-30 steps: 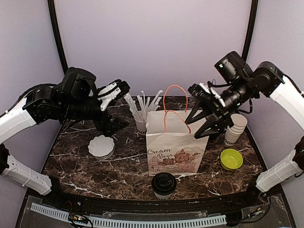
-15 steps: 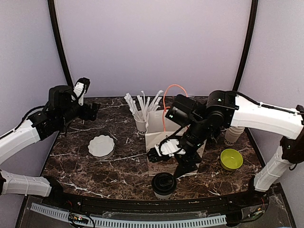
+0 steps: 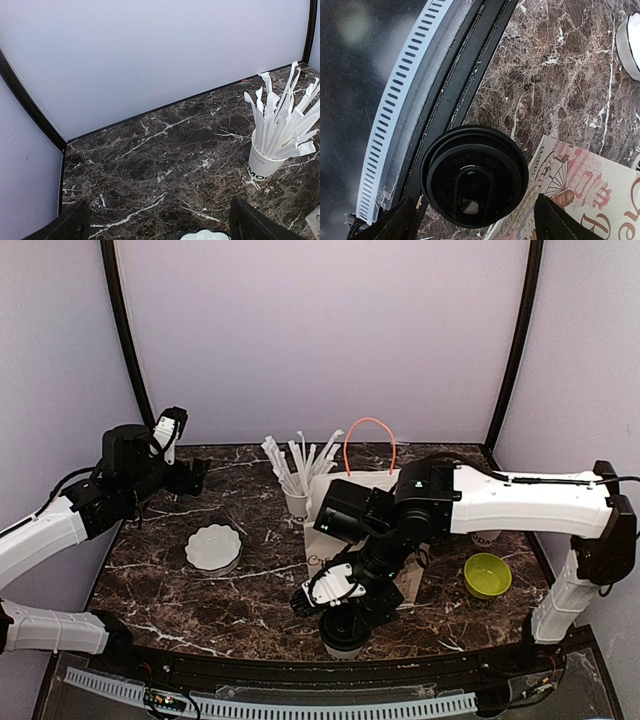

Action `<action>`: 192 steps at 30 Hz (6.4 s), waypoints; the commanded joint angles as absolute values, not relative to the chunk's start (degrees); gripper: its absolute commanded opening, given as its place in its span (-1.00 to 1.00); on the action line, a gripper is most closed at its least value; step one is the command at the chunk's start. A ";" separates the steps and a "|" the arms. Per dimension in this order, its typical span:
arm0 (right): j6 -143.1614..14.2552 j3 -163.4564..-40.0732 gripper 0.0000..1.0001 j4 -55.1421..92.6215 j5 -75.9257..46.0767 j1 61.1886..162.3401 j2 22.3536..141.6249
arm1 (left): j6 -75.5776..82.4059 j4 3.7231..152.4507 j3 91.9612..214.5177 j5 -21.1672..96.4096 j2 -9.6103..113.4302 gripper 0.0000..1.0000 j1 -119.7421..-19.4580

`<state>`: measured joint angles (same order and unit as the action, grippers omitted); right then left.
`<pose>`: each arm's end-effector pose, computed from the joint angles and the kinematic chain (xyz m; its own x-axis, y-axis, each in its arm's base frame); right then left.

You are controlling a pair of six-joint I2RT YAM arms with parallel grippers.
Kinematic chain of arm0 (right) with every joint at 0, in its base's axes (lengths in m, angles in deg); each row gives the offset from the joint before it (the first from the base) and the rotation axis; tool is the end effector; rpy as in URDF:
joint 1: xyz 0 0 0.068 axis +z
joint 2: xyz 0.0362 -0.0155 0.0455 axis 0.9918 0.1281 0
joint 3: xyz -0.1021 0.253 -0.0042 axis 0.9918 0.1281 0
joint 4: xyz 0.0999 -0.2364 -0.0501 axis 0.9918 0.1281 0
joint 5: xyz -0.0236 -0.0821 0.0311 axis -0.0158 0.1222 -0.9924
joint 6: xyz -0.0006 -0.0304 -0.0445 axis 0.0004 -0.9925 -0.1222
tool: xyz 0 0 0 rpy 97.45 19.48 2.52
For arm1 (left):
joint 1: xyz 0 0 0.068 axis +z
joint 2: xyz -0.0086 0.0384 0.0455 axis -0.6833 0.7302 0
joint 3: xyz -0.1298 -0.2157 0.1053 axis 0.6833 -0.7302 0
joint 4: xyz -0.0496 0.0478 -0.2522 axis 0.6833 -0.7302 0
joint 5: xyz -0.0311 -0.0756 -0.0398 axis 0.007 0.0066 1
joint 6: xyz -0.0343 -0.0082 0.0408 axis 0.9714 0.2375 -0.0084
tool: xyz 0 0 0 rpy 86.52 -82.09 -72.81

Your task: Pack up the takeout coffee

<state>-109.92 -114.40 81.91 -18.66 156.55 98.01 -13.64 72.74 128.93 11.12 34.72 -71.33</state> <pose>0.0866 0.3254 0.2933 0.3920 -0.8503 -0.3512 -0.9136 -0.4047 -0.0398 0.2144 -0.1026 0.3276 -0.1889 0.2043 -0.9605 0.2002 0.9656 0.1660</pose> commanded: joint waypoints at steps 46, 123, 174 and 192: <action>-107.92 -111.03 0.47 79.22 -13.42 160.14 101.55 | -14.67 73.50 129.33 14.50 35.30 0.97 -70.86; -103.37 -129.53 0.20 74.14 -24.23 126.27 69.79 | -19.92 57.25 179.77 51.35 78.65 0.53 -91.17; -110.95 -124.85 0.17 83.25 -17.68 130.82 78.74 | -20.81 47.06 175.05 52.98 69.38 -0.85 -91.78; -112.79 -122.36 0.16 82.55 -9.05 140.49 81.93 | -20.18 46.90 176.51 47.24 64.66 0.29 -93.41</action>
